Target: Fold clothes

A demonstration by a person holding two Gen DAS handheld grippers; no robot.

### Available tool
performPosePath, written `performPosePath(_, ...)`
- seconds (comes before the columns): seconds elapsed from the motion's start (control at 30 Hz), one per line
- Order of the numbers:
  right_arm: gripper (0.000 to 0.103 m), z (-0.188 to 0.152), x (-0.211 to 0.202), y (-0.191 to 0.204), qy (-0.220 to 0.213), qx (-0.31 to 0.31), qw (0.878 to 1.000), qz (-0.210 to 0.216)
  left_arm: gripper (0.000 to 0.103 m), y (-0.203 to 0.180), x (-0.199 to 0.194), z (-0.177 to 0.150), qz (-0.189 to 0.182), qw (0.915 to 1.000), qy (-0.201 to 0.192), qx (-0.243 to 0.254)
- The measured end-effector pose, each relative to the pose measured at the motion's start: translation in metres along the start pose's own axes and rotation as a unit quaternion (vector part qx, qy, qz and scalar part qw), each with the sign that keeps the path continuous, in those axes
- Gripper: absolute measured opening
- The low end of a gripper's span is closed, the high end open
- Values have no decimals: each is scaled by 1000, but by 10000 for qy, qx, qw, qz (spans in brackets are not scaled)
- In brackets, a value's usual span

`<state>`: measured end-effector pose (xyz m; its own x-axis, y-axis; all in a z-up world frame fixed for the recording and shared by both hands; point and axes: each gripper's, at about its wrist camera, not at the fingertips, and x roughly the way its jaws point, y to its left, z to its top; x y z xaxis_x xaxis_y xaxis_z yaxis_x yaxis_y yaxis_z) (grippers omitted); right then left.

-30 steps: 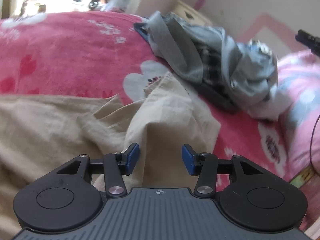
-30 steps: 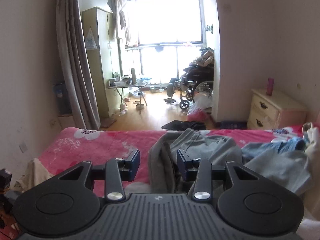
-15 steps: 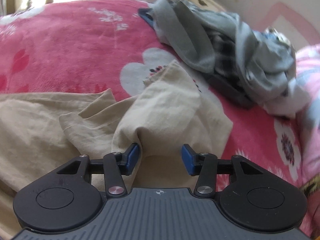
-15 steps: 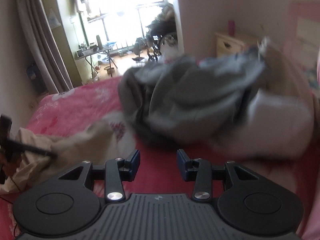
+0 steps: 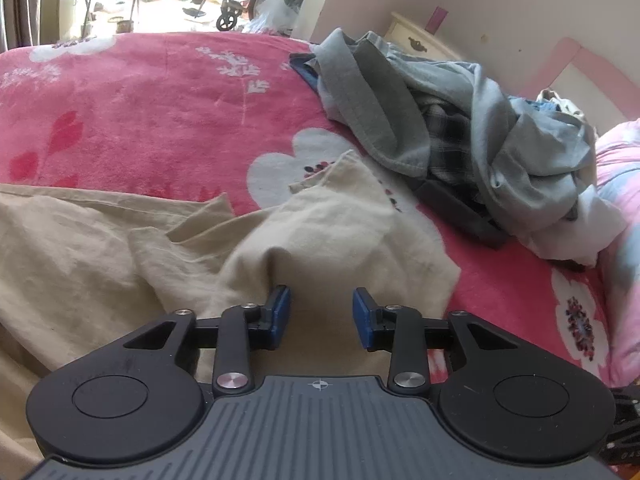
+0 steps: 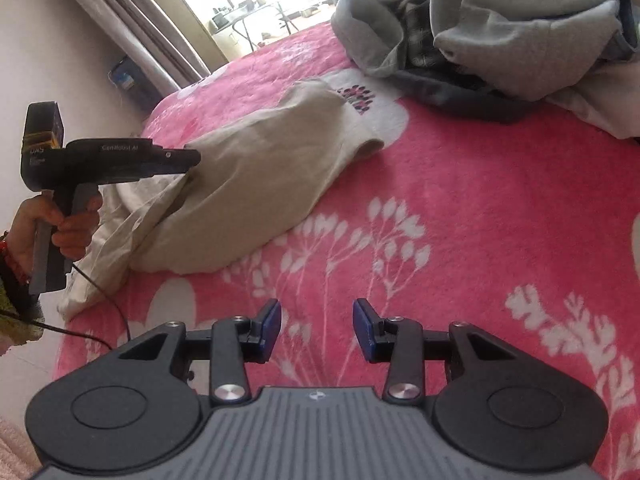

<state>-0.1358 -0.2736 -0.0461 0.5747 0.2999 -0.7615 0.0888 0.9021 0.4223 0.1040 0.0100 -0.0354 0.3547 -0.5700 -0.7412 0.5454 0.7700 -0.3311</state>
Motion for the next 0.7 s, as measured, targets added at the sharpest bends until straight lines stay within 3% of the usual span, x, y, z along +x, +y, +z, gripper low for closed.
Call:
performPosePath(0.17, 43, -12, -4, -7, 78, 117, 9999, -76, 13, -21, -3, -11, -163, 9992, -85, 368)
performPosePath(0.37, 43, -13, -4, -10, 134, 286, 9995, -69, 3, -32, 0, -21, -259, 9984, -62, 501)
performPosePath(0.6, 43, -17, 1, -5, 251, 250, 9994, -10, 1, -45, -9, -32, -373, 9954, -103, 877)
performPosePath(0.7, 43, -17, 2, -4, 298, 245, 9993, -3, 7, -48, -13, -30, -356, 9941, -156, 1010)
